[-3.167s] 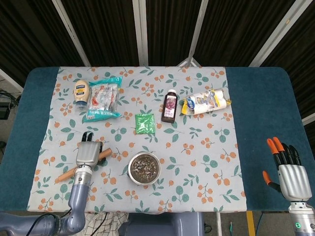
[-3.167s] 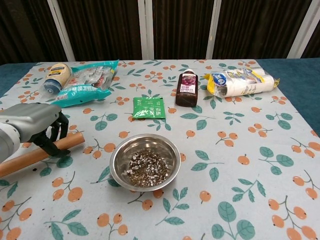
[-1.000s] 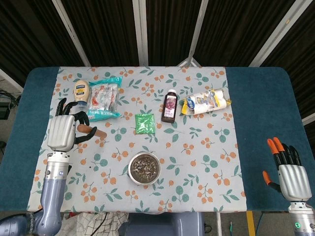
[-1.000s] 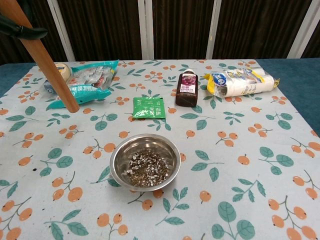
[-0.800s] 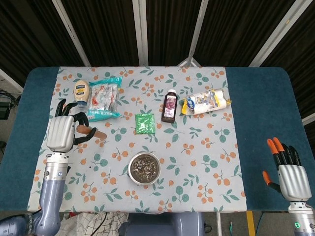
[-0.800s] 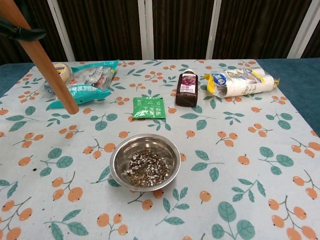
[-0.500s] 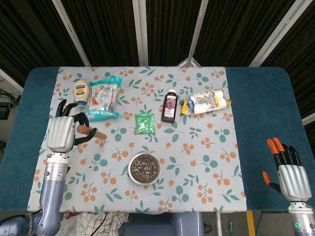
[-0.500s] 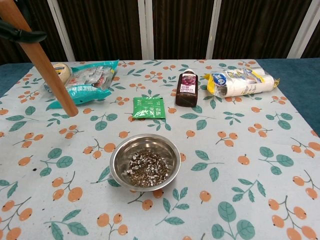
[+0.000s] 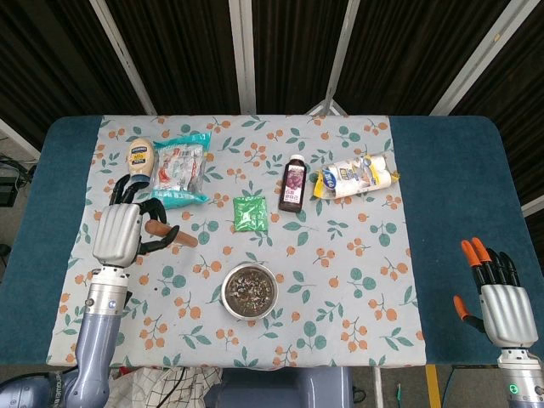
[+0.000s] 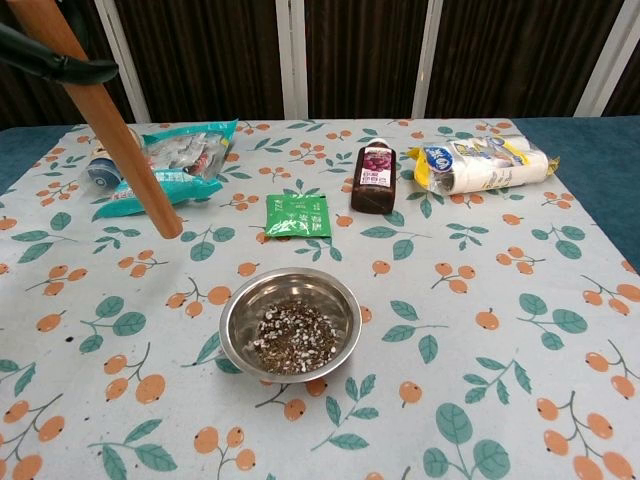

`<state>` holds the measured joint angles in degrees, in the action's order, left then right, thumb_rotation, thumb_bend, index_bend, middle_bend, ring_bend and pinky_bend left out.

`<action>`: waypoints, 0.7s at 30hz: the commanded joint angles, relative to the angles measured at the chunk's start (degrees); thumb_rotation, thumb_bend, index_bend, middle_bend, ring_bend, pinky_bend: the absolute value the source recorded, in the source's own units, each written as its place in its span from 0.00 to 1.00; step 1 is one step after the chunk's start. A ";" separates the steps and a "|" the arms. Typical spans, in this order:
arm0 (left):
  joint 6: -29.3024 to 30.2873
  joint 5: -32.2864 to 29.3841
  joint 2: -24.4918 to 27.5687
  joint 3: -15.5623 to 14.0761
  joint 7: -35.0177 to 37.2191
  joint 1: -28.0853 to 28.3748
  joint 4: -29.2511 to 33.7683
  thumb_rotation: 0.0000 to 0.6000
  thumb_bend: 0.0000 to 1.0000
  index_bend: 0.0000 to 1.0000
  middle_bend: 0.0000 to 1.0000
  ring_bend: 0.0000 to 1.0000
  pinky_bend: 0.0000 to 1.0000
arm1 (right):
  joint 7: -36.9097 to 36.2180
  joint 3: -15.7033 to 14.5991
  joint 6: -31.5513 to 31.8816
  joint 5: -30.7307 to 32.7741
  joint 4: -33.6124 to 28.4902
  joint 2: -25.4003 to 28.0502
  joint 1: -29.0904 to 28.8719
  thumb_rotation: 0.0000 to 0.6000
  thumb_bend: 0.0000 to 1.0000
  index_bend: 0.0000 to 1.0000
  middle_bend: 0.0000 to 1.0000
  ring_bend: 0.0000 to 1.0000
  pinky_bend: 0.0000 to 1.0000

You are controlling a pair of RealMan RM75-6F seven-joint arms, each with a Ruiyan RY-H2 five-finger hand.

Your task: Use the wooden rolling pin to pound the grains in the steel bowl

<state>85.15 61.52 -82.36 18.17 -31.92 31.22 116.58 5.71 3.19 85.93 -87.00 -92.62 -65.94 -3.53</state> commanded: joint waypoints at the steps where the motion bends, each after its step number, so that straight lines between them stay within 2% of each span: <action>1: -0.01 0.06 -0.61 0.76 -1.22 0.98 1.39 1.00 0.89 0.67 0.71 0.19 0.00 | 0.04 -0.01 -0.02 -0.02 -0.02 -0.01 -0.01 1.00 0.37 0.00 0.00 0.00 0.00; 10: 0.13 -2.10 -4.02 2.44 -5.82 4.23 5.31 1.00 0.89 0.67 0.71 0.19 0.00 | -0.09 0.11 0.01 0.23 -0.01 0.03 0.02 1.00 0.37 0.00 0.00 0.00 0.00; 21: 0.56 -3.88 -10.24 1.50 -9.91 7.46 6.01 1.00 0.89 0.67 0.71 0.19 0.00 | -0.16 0.27 -0.26 0.77 -0.10 0.13 -0.01 1.00 0.37 0.00 0.00 0.00 0.00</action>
<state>85.52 57.84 -91.97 19.87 -41.33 38.25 122.62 5.55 3.45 85.68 -86.24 -92.71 -65.82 -3.53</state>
